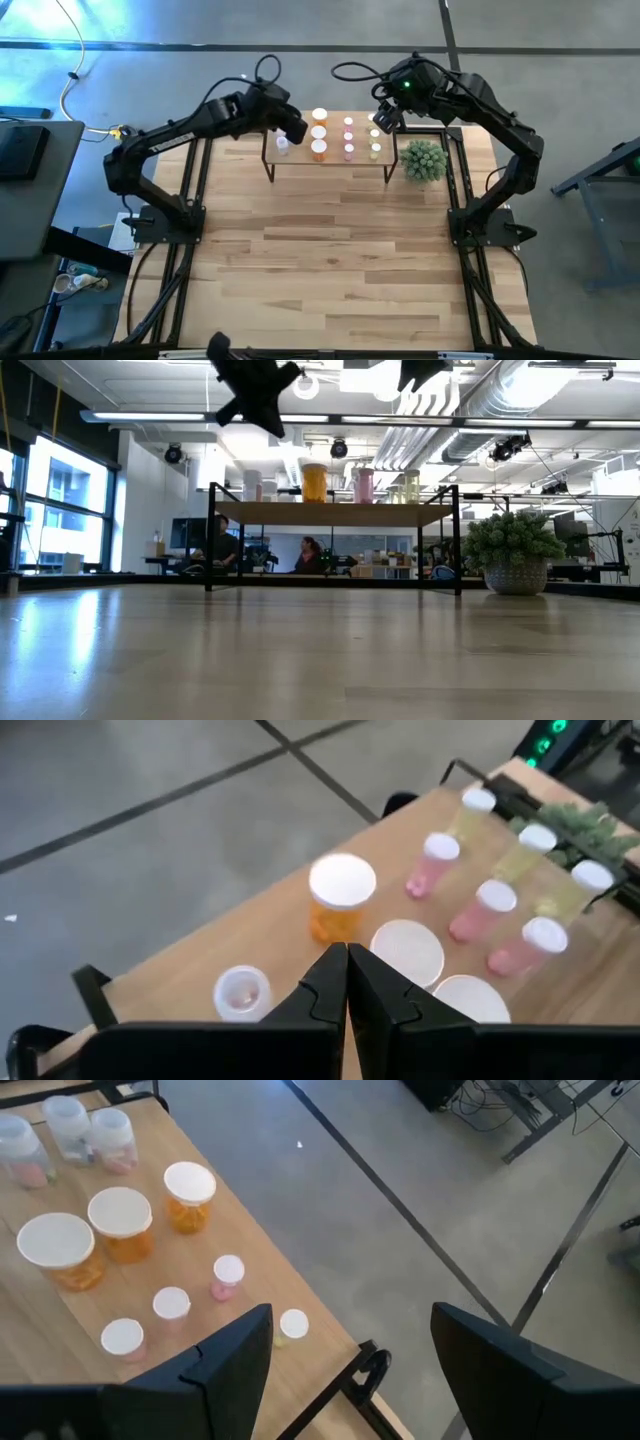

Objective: Pick and place medicine bottles onto shelf by color
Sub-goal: Adjust the colored pill bottles on the shelf

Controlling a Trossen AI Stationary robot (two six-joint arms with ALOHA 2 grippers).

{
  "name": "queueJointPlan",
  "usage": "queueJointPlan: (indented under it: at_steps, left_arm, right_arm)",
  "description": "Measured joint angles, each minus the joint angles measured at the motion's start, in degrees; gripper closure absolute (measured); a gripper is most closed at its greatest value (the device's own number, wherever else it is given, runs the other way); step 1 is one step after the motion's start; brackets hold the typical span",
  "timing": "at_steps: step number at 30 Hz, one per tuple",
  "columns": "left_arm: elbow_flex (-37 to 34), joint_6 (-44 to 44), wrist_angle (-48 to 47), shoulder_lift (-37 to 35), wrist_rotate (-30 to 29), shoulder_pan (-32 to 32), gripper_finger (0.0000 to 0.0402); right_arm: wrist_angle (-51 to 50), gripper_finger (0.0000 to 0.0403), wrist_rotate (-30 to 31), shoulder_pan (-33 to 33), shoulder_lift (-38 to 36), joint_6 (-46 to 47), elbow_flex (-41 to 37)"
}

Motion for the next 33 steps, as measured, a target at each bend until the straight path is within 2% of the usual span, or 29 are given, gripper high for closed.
queueJointPlan:
  at_steps: [23,33]
  left_arm:
    - [0.07,0.07,-1.31,8.85,-1.26,1.08,0.0401]
    - [0.07,0.07,-2.38,10.2,-1.73,2.42,0.0401]
  right_arm:
    - [-0.15,0.0139,0.04,0.0,0.02,0.0,0.0]
    - [-0.14,0.0139,0.07,0.0,0.02,0.61,0.0]
